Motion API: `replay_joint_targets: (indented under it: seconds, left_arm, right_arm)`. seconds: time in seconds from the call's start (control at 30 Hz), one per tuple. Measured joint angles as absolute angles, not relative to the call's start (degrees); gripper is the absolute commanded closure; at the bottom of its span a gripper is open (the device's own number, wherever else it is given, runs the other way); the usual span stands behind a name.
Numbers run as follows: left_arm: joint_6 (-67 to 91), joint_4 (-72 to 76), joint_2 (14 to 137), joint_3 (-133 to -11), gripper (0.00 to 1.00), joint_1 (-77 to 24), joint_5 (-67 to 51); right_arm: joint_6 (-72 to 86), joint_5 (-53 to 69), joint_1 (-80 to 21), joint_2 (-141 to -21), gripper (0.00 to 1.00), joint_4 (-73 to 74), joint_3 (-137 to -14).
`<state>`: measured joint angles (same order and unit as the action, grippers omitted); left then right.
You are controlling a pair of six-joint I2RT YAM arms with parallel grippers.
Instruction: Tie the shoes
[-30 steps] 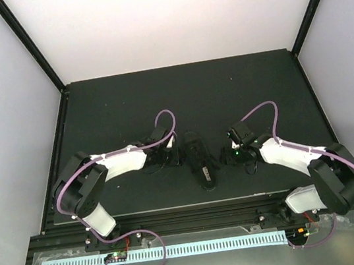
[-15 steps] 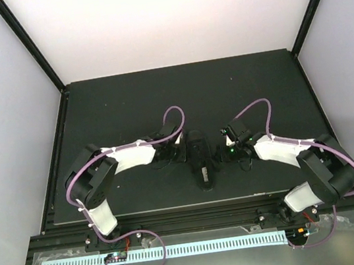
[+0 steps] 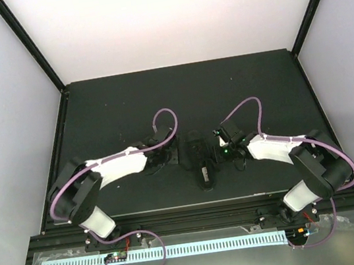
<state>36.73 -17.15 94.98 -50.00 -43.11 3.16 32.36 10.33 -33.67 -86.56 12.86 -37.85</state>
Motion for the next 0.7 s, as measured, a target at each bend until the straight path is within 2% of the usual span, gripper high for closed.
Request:
replay_joint_targets:
  seconds: [0.3,0.43,0.53,0.7]
  left_arm:
    - [35.6,-16.5,80.4,-48.3,0.98,-42.3,7.3]
    - [34.5,-16.2,77.6,-46.9,0.99,-42.3,7.2]
    - [33.7,-16.2,76.0,-46.4,0.99,-42.0,6.6]
    - [32.7,-16.2,72.9,-45.9,0.98,-41.2,5.8]
  right_arm:
    - [31.1,0.1,-39.7,-88.0,0.76,17.1,-40.4]
    - [31.0,-4.6,-42.3,-91.0,0.85,18.4,-43.4]
    - [31.6,-8.4,-43.8,-93.6,0.98,18.9,-45.8]
    - [33.4,-13.1,-44.9,-95.3,0.98,18.9,-47.1]
